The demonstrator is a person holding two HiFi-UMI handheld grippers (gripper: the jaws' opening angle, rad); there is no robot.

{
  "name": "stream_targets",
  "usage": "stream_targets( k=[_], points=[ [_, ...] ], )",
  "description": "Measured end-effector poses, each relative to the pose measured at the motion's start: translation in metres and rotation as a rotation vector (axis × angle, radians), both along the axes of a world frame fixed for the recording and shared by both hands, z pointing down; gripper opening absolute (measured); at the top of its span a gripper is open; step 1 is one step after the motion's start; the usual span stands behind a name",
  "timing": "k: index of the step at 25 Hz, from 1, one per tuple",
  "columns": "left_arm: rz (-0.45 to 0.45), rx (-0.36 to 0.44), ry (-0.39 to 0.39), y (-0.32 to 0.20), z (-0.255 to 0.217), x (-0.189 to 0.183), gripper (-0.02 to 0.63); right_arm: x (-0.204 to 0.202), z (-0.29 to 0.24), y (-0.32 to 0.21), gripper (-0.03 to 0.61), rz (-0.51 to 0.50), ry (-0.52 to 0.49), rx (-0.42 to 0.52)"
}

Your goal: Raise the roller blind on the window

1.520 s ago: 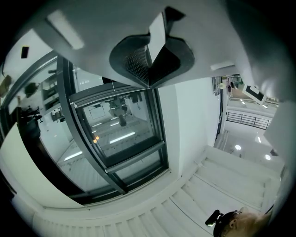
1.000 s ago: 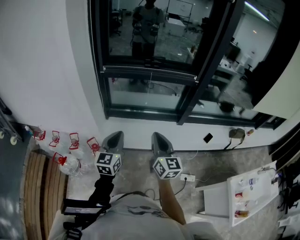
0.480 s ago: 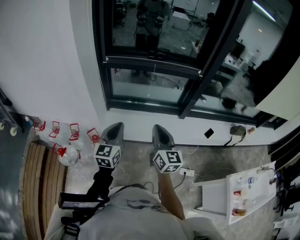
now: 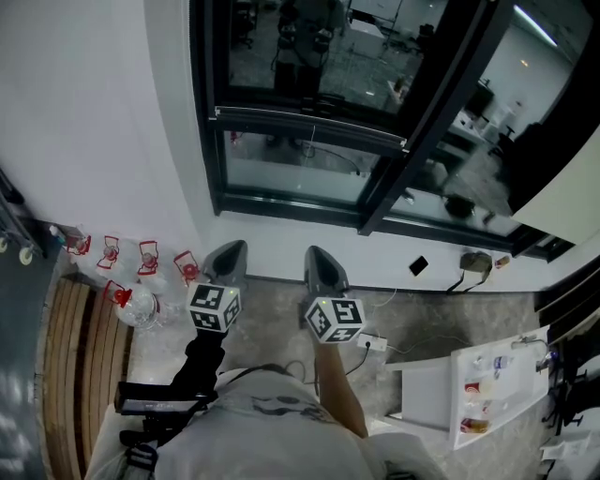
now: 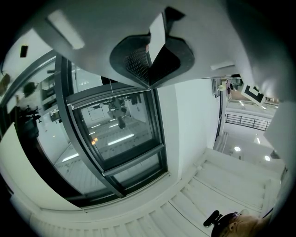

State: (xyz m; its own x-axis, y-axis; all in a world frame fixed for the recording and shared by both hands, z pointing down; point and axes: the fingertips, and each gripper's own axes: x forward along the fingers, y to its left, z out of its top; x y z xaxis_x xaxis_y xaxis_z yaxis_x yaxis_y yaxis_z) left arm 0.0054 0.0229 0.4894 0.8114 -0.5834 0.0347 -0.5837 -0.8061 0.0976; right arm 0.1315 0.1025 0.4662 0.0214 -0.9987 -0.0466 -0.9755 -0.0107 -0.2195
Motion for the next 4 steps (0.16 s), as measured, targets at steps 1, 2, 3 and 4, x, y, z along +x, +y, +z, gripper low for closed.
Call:
stream_targets(
  k=[1, 2, 3, 4],
  points=[
    [0.0, -0.001, -0.001, -0.0005, 0.0002, -0.0001, -0.002, 0.0006, -0.0001, -0.0003, -0.002, 0.003, -0.002, 0.001],
    [0.0, -0.003, -0.001, -0.0008, 0.0008, -0.0005, -0.002, 0.0007, 0.0002, -0.0004, -0.002, 0.005, -0.003, 0.001],
    [0.0, -0.004, -0.001, -0.0011, 0.0016, -0.0011, -0.002, 0.0005, 0.0007, -0.0005, -0.002, 0.007, -0.004, 0.001],
    [-0.001, -0.006, -0.002, -0.0013, 0.0024, -0.0017, -0.002, 0.0001, 0.0013, -0.0006, -0.002, 0.009, -0.004, 0.0]
  ],
)
